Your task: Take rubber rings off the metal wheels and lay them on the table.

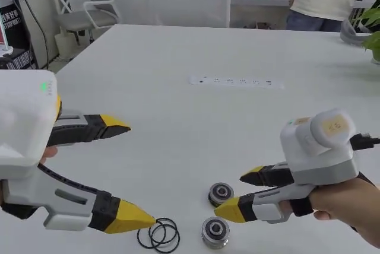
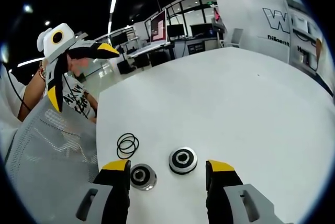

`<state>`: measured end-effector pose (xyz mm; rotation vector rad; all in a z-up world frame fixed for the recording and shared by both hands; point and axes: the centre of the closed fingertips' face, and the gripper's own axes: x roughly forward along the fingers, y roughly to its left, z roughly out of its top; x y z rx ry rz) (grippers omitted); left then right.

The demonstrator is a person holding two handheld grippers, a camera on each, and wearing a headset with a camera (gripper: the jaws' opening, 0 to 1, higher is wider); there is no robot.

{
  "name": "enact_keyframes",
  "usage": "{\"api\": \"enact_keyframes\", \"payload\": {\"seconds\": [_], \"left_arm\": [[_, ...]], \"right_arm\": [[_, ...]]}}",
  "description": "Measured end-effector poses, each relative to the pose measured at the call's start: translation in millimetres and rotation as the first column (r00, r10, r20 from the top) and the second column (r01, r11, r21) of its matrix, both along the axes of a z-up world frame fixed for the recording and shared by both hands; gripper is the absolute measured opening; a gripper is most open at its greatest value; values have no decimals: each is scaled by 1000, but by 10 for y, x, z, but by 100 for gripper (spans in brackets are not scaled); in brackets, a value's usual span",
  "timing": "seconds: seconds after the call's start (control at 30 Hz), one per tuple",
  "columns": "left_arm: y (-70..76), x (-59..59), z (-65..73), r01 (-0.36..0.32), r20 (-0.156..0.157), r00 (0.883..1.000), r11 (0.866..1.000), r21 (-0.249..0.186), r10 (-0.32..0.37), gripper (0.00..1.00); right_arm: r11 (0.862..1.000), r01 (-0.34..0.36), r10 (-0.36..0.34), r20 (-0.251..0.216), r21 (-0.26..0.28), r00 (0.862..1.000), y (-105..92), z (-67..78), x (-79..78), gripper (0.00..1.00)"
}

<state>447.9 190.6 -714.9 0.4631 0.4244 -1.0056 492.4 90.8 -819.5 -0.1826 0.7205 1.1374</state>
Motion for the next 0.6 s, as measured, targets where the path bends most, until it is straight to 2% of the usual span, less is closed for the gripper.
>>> {"api": "enact_keyframes", "payload": {"seconds": [0.4, 0.6], "left_arm": [[-100, 153, 51, 33, 28, 999, 999, 6, -33, 79], [-158, 205, 42, 45, 28, 999, 999, 5, -45, 79]], "right_arm": [[1000, 4, -4, -5, -5, 1000, -19, -25, -1, 55], [1000, 1, -1, -6, -3, 1000, -18, -27, -8, 55]]}}
